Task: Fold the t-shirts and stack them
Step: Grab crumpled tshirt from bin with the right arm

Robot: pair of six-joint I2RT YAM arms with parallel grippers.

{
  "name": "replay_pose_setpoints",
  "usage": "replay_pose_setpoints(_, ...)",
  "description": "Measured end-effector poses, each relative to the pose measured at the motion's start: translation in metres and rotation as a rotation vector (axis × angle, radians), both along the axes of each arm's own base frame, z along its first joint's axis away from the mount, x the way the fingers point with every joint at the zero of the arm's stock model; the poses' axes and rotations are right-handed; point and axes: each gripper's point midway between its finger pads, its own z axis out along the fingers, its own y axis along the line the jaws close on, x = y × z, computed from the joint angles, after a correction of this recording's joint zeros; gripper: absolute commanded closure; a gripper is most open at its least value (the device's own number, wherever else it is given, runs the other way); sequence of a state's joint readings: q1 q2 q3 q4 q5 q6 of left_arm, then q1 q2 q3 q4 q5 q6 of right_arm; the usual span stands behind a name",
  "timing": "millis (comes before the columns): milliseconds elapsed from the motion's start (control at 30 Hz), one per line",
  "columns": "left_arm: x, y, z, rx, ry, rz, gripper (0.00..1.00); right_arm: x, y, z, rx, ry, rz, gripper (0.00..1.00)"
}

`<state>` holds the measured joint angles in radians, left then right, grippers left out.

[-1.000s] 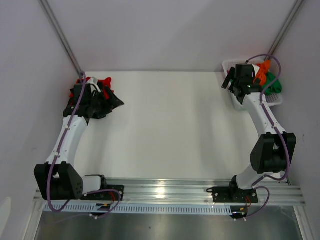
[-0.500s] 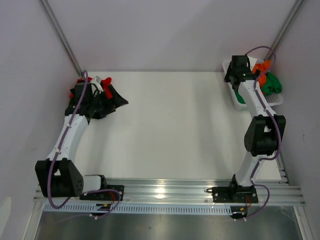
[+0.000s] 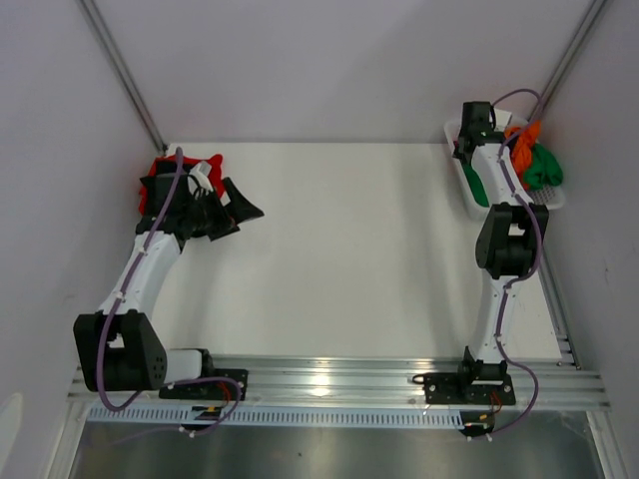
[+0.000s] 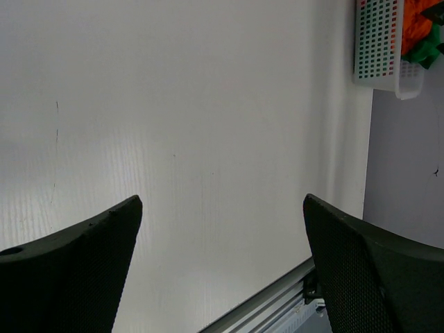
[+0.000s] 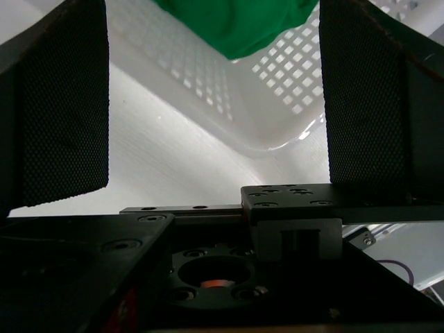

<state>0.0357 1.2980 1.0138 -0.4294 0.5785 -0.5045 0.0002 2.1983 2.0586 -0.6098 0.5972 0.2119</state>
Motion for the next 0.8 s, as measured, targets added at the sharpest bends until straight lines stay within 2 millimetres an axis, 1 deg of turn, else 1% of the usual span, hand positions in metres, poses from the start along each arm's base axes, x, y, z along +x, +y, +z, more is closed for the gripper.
replay_pose_setpoints(200, -0.006, -0.002, -0.009, -0.008, 0.026, -0.009, 0.0, 0.006, -0.033, -0.004, -0.033, 0.0, -0.082, 0.01)
replay_pose_setpoints(300, -0.007, -0.002, -0.01, -0.004, 0.029, -0.015, 0.0, 0.003, -0.049, -0.016, -0.013, 0.007, -0.128, 0.02)
replay_pose_setpoints(433, -0.011, -0.001, -0.013, 0.005, 0.043, -0.023, 0.01, 0.002, -0.062, -0.032, 0.058, -0.004, -0.162, 0.04)
replay_pose_setpoints(533, -0.015, -0.001, -0.015, 0.013, 0.054, -0.029, 0.01, 0.004, -0.066, -0.043, 0.118, -0.015, -0.158, 0.04)
replay_pose_setpoints(600, -0.016, 0.0, -0.016, 0.018, 0.056, -0.031, 0.0, 0.005, -0.063, -0.052, 0.152, -0.016, -0.148, 0.04)
replay_pose_setpoints(700, -0.019, 0.0, -0.014, 0.021, 0.053, -0.03, 0.01, 0.008, -0.051, -0.063, 0.21, -0.01, -0.105, 0.04)
replay_pose_setpoints(800, -0.022, 0.0, -0.011, 0.025, 0.039, -0.027, 0.0, 0.019, -0.037, -0.063, 0.272, -0.041, -0.05, 0.05)
